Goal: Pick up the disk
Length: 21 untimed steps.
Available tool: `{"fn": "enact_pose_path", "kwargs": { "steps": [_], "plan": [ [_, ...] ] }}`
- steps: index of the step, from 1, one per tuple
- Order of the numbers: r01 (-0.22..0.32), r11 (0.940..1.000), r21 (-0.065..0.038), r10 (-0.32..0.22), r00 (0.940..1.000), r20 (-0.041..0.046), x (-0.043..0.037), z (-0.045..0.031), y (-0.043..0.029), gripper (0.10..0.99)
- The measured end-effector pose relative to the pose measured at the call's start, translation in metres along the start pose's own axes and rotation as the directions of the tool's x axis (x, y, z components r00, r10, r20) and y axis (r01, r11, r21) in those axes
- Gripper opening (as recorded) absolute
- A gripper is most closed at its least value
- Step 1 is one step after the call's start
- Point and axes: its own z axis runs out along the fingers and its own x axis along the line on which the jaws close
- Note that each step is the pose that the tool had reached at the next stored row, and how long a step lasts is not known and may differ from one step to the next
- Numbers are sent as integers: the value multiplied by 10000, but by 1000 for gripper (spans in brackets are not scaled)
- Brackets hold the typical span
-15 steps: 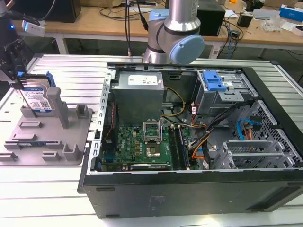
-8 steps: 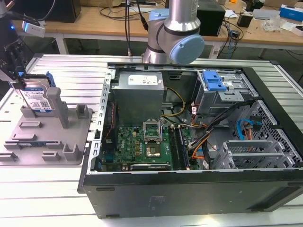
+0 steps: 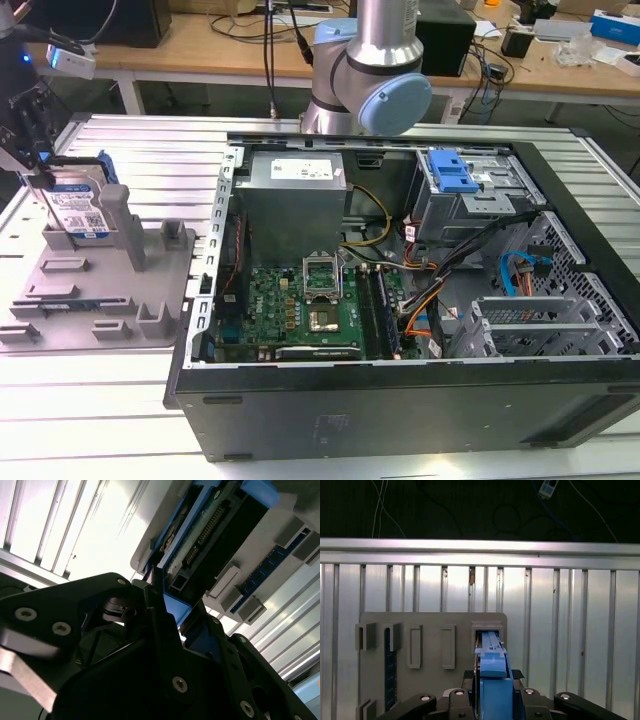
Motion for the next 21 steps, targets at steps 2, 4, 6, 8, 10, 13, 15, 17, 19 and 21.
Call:
{"fn": "enact_pose_path", "kwargs": {
  "steps": [2,4,6,8,10,13,15,17,19,21],
  "plan": [
    [0,10000,1,0,10000,3,0,1,0,369],
    [1,10000,3,-1,10000,42,6,1,0,369],
    [1,10000,3,-1,10000,79,16,1,1,369],
    [2,10000,6,-2,9999,170,29,-5,1,369],
    [1,10000,8,-1,9998,190,34,-15,2,369],
    [2,10000,7,-2,9998,203,44,-62,2,369],
    [1,10000,7,-2,9998,205,49,-101,3,369],
    [2,10000,7,-2,9998,205,52,-140,3,369],
    [2,10000,7,-2,9998,206,57,-224,4,369],
    [2,10000,7,-2,9998,206,60,-280,5,369]
  ]
}}
